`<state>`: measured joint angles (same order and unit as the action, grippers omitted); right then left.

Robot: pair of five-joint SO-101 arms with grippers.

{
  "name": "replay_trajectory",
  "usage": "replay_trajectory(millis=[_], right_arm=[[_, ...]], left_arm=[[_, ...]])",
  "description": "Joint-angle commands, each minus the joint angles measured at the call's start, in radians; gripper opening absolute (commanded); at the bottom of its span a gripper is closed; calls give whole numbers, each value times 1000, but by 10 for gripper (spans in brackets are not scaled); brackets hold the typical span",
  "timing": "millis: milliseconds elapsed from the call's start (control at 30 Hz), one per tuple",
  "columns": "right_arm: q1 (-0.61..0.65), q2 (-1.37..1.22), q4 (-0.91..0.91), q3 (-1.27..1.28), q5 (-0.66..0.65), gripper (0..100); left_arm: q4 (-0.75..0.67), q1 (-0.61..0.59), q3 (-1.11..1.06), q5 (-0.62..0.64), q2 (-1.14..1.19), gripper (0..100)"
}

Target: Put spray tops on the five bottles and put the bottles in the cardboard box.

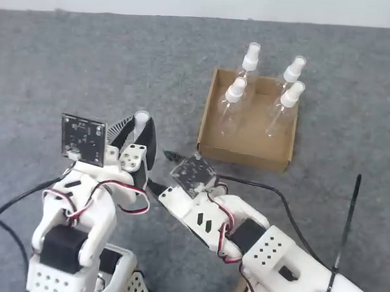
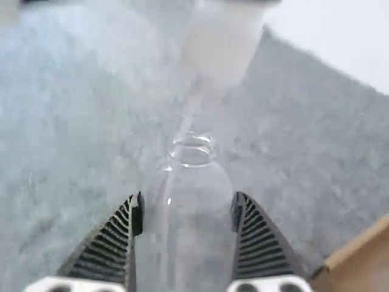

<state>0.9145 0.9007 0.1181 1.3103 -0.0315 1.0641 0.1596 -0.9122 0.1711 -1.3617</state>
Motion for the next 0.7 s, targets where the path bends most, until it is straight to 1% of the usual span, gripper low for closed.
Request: replay_trajectory(millis=[0, 200, 300, 400, 433, 567, 667], right_arm=[[-4, 10, -136, 14, 35, 6], [-4, 42, -143, 26, 35, 6], [-13, 108, -136, 44, 35, 6], [-39, 157, -136, 75, 35, 6], [-47, 168, -136, 81, 35, 6], [-58, 177, -136, 97, 32, 6], [-59, 177, -128, 103, 31, 6]], left_arm=[[-8, 6, 8, -9, -17, 10], [-8, 8, -10, -12, -15, 13], [-8, 8, -12, -44, -12, 13], [-6, 9, -2, -49, 43, 19], [-6, 9, 10, -51, 72, 36], [25, 8, 134, -52, 193, 122], [89, 2, 274, -52, 252, 132]])
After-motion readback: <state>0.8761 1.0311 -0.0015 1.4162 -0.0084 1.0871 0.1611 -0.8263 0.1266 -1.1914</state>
